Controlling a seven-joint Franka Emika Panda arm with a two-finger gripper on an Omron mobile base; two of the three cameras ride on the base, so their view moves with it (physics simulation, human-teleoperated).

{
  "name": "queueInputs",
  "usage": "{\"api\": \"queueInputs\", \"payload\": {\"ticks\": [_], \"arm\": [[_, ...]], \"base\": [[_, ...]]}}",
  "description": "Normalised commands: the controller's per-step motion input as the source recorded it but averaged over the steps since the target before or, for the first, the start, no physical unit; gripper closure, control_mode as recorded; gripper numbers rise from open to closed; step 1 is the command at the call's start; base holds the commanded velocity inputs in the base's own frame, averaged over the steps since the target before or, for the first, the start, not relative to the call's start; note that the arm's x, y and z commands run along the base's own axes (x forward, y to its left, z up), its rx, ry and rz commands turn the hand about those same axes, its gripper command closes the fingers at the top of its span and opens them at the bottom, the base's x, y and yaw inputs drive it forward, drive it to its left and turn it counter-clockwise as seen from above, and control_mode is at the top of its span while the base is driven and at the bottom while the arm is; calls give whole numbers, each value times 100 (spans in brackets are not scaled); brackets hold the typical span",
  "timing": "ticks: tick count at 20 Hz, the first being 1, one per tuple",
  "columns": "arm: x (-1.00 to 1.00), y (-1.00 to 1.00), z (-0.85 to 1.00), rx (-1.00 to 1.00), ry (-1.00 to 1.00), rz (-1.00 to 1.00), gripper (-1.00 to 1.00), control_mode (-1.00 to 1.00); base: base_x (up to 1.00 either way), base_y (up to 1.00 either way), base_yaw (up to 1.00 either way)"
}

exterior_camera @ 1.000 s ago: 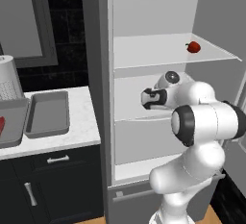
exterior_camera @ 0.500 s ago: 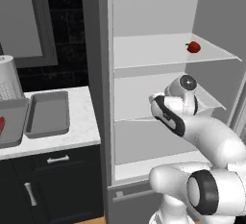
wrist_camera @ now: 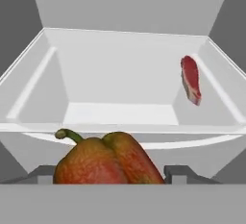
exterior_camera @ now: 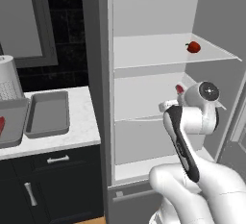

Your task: Place one bell pepper and one steak in each tupperware on the nearby counter, to pack two identical lunches.

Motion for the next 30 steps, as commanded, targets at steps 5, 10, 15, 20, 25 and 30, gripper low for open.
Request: {"api": "queueInputs", "payload": {"ticks": [5,10,15,20,25,30], "arm": [[-100,3,37,0,1,0,100,-100],[-100,10,35,0,6,0,100,-100],[-80,22,17,-2,4,0,100,100],[0,0,0,0,0,0,100,100],[0,0,0,0,0,0,100,100],[0,0,0,0,0,0,100,100]], "base": [[0,0,0],[0,0,0],[-20,12,0],[-100,89,6],[-32,100,4],[31,100,0]]}}
